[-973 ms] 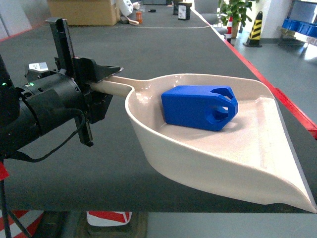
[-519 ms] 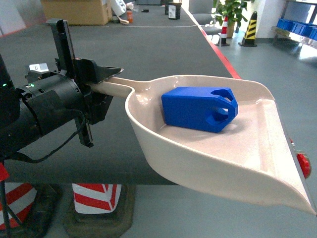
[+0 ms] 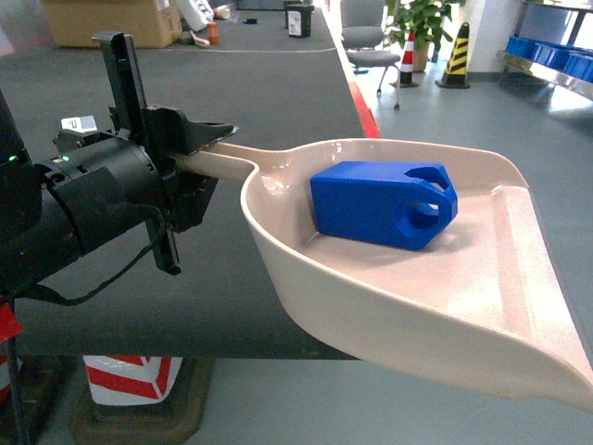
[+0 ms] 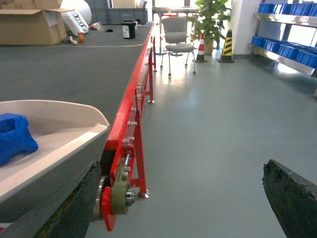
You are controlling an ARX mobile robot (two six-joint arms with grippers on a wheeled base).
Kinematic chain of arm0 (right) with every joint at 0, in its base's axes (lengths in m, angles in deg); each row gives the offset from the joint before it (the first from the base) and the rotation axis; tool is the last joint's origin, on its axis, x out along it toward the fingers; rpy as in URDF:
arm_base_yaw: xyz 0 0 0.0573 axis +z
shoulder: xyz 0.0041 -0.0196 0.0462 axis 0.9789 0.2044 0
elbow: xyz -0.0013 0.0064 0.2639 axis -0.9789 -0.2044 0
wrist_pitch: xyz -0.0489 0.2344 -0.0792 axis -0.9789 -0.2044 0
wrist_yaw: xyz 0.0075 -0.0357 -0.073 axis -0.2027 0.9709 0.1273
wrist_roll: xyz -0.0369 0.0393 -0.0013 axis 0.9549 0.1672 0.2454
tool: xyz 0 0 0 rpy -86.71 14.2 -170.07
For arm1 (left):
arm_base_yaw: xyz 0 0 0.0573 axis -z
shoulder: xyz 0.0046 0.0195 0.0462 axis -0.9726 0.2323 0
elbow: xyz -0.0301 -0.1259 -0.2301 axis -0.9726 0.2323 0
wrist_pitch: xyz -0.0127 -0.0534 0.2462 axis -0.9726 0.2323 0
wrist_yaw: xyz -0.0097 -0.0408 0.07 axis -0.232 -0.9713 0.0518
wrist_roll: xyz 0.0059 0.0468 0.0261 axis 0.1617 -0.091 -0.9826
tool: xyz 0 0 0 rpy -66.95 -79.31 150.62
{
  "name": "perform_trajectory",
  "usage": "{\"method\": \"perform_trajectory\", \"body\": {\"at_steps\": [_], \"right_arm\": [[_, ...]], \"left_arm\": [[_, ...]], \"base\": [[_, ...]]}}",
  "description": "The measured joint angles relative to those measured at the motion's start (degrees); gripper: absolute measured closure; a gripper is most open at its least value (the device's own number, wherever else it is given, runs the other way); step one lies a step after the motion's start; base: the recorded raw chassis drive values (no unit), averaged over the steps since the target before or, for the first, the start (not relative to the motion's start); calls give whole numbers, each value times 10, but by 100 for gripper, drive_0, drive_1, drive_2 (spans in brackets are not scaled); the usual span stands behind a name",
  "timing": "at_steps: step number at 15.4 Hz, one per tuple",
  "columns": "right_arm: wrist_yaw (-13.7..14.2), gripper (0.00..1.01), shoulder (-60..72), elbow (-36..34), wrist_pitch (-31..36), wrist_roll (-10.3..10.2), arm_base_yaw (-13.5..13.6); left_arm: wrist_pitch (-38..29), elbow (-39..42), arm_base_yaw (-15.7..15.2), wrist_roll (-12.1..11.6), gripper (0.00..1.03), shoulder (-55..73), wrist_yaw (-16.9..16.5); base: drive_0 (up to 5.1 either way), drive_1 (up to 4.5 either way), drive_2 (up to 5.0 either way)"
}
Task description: Place part in tray to right shelf
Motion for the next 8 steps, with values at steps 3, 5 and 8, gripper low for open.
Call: {"method": "perform_trajectory", "body": {"at_steps": [3, 5, 8], "right_arm": [[0, 3, 0, 0, 0, 0, 0], [0, 3, 0, 0, -2, 0, 0], [0, 3, 0, 0, -2, 0, 0]], "left_arm": [[0, 0, -1, 0, 90, 0, 2], [4, 0, -2, 0, 90, 0, 2], [1, 0, -2, 0, 90, 0, 2]], "base": [[423, 18, -438], [456, -29, -404], [456, -29, -404]]}}
